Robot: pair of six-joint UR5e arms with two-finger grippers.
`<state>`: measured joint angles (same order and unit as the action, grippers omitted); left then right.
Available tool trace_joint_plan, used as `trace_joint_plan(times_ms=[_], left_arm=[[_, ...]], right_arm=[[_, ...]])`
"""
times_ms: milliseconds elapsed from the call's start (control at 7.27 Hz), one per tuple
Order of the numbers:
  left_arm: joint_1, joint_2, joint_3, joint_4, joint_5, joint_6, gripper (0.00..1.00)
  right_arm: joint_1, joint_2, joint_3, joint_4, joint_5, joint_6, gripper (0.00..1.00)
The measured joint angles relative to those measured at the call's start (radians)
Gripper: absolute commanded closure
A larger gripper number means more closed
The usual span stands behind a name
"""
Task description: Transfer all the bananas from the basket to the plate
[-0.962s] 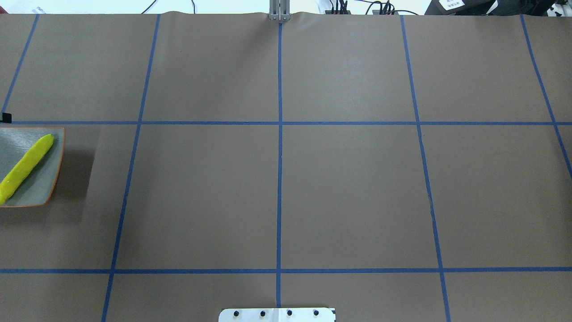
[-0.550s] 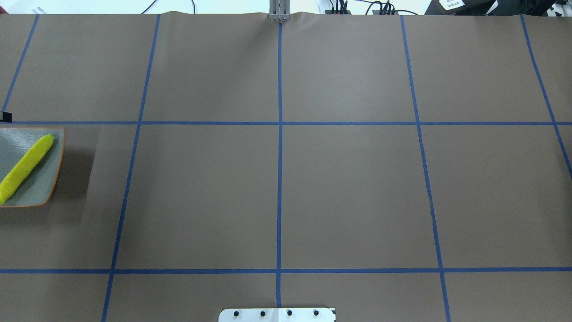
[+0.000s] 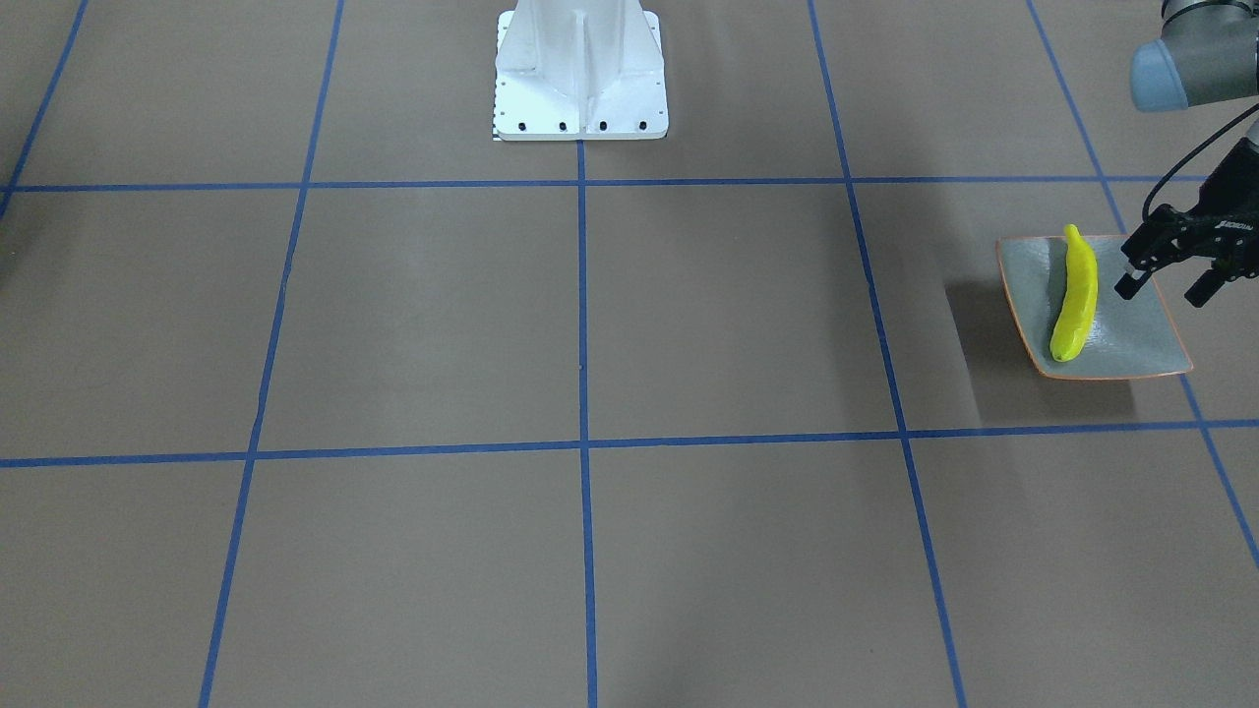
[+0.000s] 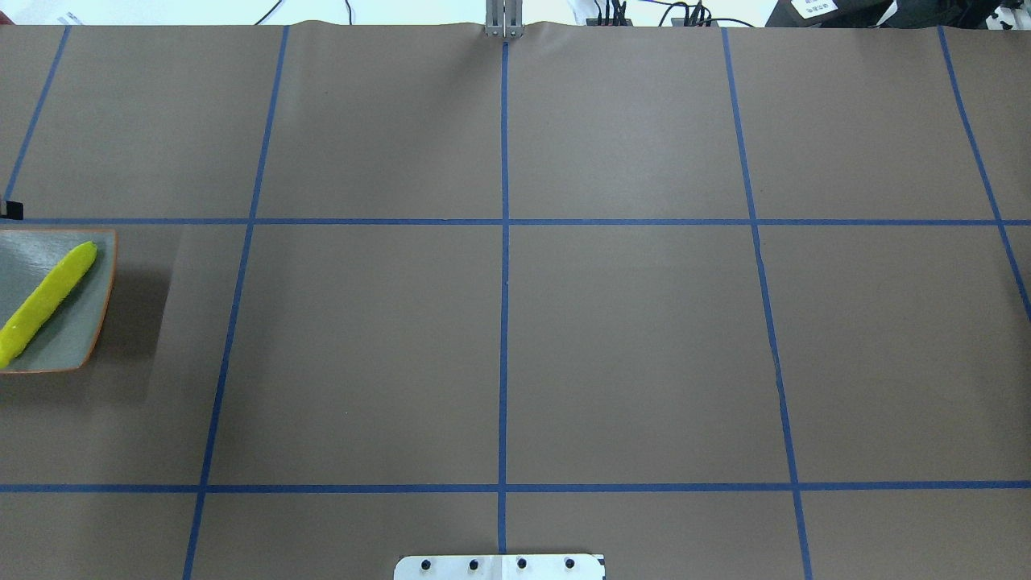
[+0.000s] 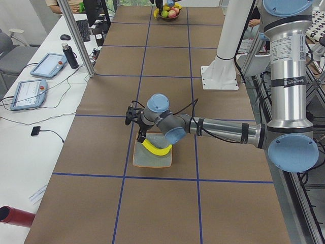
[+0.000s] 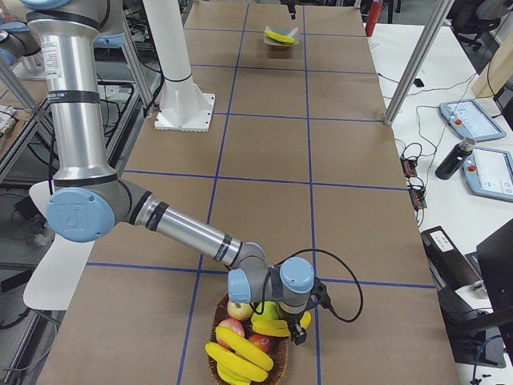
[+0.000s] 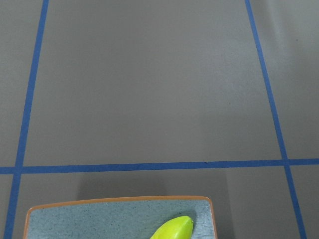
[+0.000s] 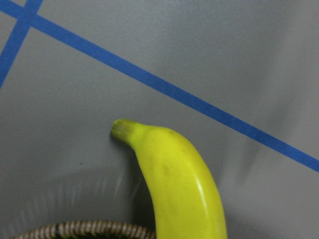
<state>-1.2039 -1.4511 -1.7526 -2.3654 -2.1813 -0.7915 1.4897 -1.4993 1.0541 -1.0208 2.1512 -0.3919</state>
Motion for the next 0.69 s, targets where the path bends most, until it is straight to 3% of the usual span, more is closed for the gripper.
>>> trace_joint_plan(times_ms=[275, 687], left_arm=[[0.001, 0.0, 0.006, 0.0, 0.0, -0.001, 0.0], [0.002, -0.003, -0.001, -0.014, -0.003, -0.017, 0.0]], right_arm=[[0.029, 0.0, 0.035, -0.009, 0.003, -0.011, 1.0], [0.074, 0.003, 0.222, -0.156, 0.025, 0.012, 1.0]])
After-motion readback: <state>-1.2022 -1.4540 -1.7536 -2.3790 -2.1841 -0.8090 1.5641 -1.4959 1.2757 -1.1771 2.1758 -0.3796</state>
